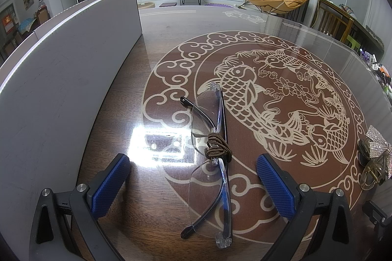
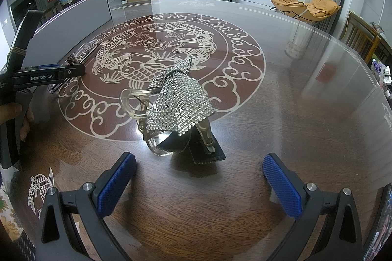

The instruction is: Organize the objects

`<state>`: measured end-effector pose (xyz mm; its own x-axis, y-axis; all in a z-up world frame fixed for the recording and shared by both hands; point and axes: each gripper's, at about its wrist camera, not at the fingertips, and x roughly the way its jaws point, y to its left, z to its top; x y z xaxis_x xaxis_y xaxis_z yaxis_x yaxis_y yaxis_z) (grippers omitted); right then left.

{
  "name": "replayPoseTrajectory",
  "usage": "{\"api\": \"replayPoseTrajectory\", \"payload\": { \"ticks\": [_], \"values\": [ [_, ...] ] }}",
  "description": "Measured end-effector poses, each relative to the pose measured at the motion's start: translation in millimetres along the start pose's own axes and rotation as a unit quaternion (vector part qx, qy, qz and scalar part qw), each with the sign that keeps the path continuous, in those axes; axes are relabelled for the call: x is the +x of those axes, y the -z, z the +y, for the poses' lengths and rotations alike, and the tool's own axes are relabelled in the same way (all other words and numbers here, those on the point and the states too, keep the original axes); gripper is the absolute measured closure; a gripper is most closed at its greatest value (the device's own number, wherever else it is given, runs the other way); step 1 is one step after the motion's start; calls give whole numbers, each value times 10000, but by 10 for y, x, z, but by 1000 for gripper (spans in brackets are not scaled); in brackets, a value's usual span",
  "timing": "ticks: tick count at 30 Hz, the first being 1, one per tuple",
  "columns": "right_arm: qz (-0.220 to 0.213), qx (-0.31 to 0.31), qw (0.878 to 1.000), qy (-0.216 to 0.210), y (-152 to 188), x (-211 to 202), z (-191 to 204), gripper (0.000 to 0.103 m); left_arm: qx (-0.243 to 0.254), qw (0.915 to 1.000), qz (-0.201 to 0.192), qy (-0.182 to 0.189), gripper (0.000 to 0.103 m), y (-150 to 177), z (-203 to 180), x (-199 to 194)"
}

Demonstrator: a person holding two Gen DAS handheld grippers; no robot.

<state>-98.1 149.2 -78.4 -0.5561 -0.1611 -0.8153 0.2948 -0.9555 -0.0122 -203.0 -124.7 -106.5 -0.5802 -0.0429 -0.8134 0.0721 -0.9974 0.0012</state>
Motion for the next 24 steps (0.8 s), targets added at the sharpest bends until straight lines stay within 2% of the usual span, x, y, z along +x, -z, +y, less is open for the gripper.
{"api": "replayPoseTrajectory", "payload": {
  "ticks": [6,11,13,16,17,18,19,20,21,24],
  "values": [
    [3,-3,10000,1,0,-2,3,0,674,9963,308,446,0,-27,-11,15],
    [4,-4,10000,1,0,-1,3,0,359,9949,923,186,0,-145,-68,61],
    [4,-4,10000,1,0,-1,3,0,382,9916,1223,176,0,-222,-96,104],
    [6,2,10000,-12,-5,-7,-15,0,497,9882,1434,226,0,-305,-128,151],
    [43,-44,10000,-37,-13,-4,-16,0,532,9886,1390,228,3,-313,-142,144],
    [170,-113,9998,-87,-45,15,-23,0,629,9909,1157,292,27,-326,-174,92],
    [375,-165,9990,-177,-101,40,-41,0,728,9920,970,343,61,-335,-204,42],
    [526,-131,9981,-307,-162,53,-64,0,768,9923,897,382,76,-342,-226,16],
    [598,-71,9972,-436,-216,51,-93,0,736,9927,871,401,81,-343,-237,4],
    [574,-105,9965,-592,-449,12,-83,0,555,9945,693,559,82,-266,-220,-48]
  ]
}}
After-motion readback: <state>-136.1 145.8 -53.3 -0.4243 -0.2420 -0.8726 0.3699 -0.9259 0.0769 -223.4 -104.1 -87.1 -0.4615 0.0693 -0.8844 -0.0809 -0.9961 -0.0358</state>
